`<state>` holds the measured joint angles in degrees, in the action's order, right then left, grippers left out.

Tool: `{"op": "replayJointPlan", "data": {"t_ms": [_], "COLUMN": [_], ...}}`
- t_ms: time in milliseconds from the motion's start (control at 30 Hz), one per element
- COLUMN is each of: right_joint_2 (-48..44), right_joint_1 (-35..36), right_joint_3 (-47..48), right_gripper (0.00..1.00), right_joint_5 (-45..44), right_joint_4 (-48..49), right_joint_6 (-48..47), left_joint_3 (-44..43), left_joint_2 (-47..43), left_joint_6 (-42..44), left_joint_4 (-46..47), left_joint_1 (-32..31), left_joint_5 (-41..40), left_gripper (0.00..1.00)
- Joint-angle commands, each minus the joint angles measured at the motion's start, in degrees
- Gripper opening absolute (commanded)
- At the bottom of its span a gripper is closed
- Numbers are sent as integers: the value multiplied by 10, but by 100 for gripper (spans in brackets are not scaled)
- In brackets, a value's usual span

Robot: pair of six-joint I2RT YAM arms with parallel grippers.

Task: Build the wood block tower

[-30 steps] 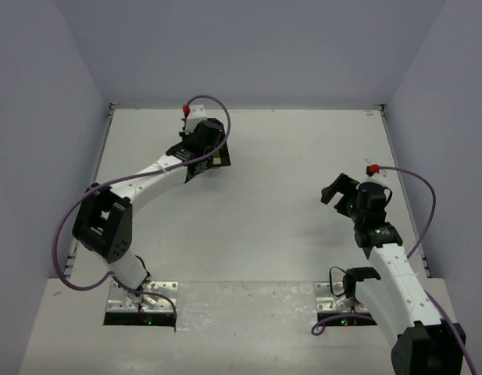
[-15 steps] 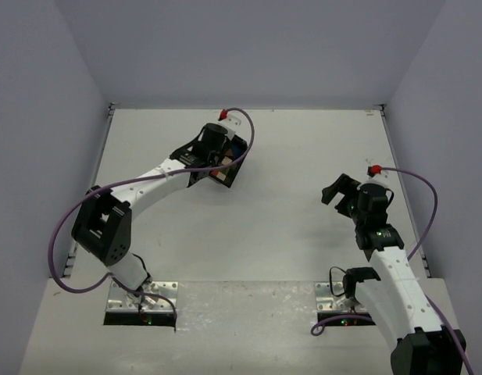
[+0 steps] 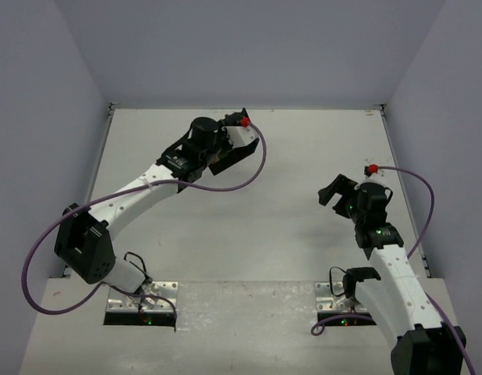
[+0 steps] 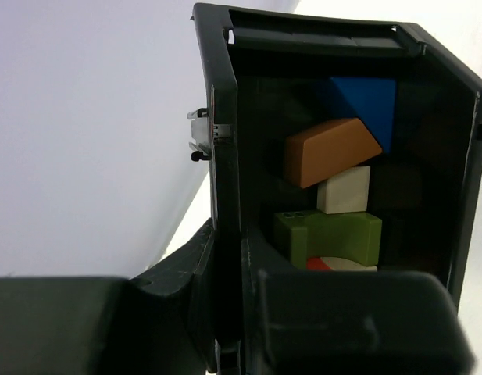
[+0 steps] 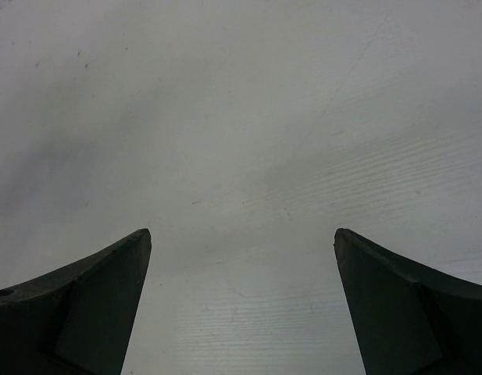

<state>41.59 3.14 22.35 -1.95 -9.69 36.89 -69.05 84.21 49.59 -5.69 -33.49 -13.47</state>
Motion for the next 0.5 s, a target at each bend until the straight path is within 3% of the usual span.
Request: {"op": "replayJointPlan", "data": {"t_ms": [0,133,333,467], "right_joint_2": [13,26,25,29], "right_joint_1": [-1,-1,-1,-1], "right_joint_3": [36,50,45,47], "right_gripper": [99,99,99,99], "right_joint_5": [6,17,17,17], "right_joint_4": [5,-7,-16,-29], "right_joint_6": [-8,-7,-12,-18], "left_joint_3": [14,24,106,151], "left_joint_2": [23,42,41,81], "left_joint_6": [161,211,286,357], "left_joint_4": [67,79,107,174], "left_joint_1": [-15,-26,-78,-110], "left_joint_5": [-112,-143,-177,-251], "left_gripper": [0,0,0,0]}}
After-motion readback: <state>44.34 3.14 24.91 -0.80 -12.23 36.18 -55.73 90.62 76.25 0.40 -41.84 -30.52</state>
